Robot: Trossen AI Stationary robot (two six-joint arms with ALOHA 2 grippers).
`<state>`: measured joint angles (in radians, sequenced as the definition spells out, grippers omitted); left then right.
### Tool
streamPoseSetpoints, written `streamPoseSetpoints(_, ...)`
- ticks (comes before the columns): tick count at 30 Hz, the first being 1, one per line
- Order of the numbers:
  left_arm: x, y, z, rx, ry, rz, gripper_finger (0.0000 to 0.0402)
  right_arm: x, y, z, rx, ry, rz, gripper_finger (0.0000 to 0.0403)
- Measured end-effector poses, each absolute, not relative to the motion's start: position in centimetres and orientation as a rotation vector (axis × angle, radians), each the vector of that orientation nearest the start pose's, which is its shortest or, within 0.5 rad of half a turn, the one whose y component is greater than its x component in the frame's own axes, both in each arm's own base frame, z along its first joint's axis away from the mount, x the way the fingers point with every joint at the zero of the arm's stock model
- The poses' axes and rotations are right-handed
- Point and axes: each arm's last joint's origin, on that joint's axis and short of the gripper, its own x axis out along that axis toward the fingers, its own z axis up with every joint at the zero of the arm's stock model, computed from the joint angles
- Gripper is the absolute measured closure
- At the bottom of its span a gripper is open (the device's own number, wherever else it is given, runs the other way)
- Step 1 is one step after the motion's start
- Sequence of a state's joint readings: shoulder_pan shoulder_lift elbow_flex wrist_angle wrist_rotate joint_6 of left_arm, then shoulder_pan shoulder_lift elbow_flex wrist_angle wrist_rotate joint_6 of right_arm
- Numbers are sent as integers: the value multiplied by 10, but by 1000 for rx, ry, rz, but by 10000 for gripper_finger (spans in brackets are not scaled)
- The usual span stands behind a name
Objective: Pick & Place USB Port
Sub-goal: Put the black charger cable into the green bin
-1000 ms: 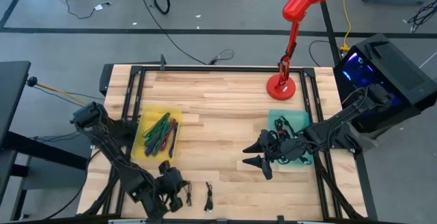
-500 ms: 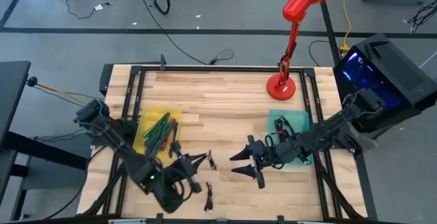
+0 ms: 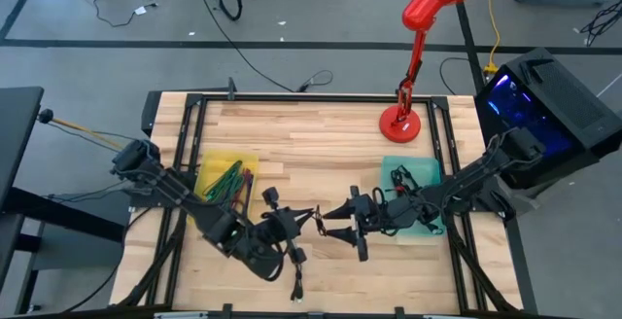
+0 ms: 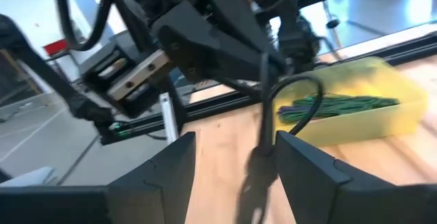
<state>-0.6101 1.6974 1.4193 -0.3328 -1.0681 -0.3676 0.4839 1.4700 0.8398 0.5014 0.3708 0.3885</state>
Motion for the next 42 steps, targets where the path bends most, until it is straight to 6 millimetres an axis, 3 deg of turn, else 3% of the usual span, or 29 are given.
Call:
streamPoseSetpoints(11,326,-192,315,78,287,463,395,293,129,258,319,124,24,208)
streamPoseSetpoints(14,326,-192,315,81,289,463,395,294,129,258,304,131,30,252)
streamPoseSetpoints(18,326,-192,315,81,291,461,388,294,129,257,273,150,73,376)
streamPoseSetpoints(28,325,-192,314,88,295,461,359,290,125,256,254,195,24,400)
streamPoseSetpoints(35,315,-201,308,149,349,439,357,266,111,265,294,304,-123,401)
streamPoseSetpoints(42,292,-214,295,128,434,428,356,213,85,270,414,514,-366,402)
